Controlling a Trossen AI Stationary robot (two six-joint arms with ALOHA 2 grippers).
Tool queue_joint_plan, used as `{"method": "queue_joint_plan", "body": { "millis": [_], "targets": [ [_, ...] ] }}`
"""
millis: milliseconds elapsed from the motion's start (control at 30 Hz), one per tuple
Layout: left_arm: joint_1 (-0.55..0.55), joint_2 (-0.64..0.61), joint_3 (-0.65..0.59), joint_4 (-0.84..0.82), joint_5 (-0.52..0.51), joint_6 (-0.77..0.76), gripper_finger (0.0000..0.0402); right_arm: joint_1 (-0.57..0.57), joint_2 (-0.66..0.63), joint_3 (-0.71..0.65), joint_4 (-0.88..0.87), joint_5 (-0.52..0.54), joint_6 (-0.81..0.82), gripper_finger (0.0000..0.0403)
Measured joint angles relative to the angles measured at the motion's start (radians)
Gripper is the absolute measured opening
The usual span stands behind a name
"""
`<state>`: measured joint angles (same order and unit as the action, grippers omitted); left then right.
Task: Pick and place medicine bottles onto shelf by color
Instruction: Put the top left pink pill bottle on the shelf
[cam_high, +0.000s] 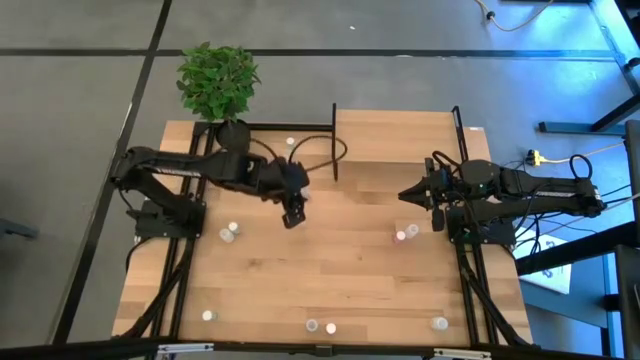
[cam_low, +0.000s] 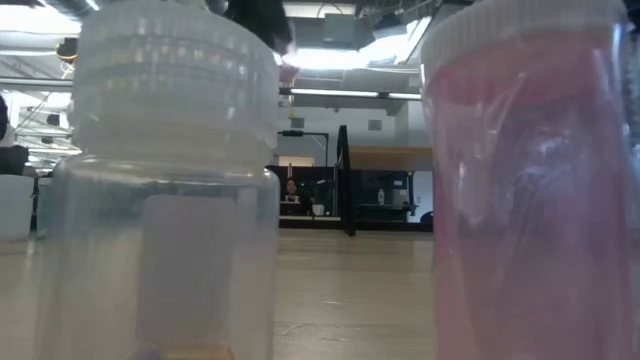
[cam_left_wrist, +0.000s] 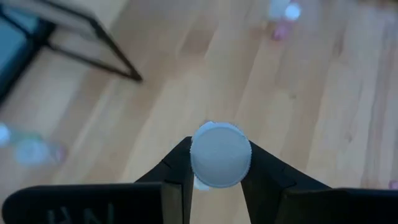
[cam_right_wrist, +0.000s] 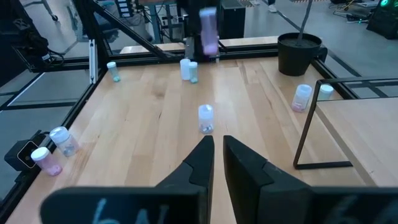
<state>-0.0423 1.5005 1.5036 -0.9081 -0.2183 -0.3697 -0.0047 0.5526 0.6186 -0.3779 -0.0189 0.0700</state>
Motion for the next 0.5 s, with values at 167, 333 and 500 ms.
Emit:
{"method": "queue_joint_plan", "body": {
  "millis": [167, 333, 500],
  "targets": [
    [0.052, 0.0, 0.071, 0.0, 0.043, 0.069, 0.0091, 0.0, 0.0, 0.0, 0.0, 0.0, 0.0, 0.0039],
    [0.102, 0.005, 0.119, -0.001, 0.107, 0.145, 0.0091, 0.0, 0.0, 0.0, 0.0, 0.0, 0.0, 0.0039],
    [0.145, 0.045, 0.179, 0.007, 0.139, 0.229, 0.0091, 0.0, 0.0, 0.0, 0.0, 0.0, 0.0, 0.0039]
  ]
}}
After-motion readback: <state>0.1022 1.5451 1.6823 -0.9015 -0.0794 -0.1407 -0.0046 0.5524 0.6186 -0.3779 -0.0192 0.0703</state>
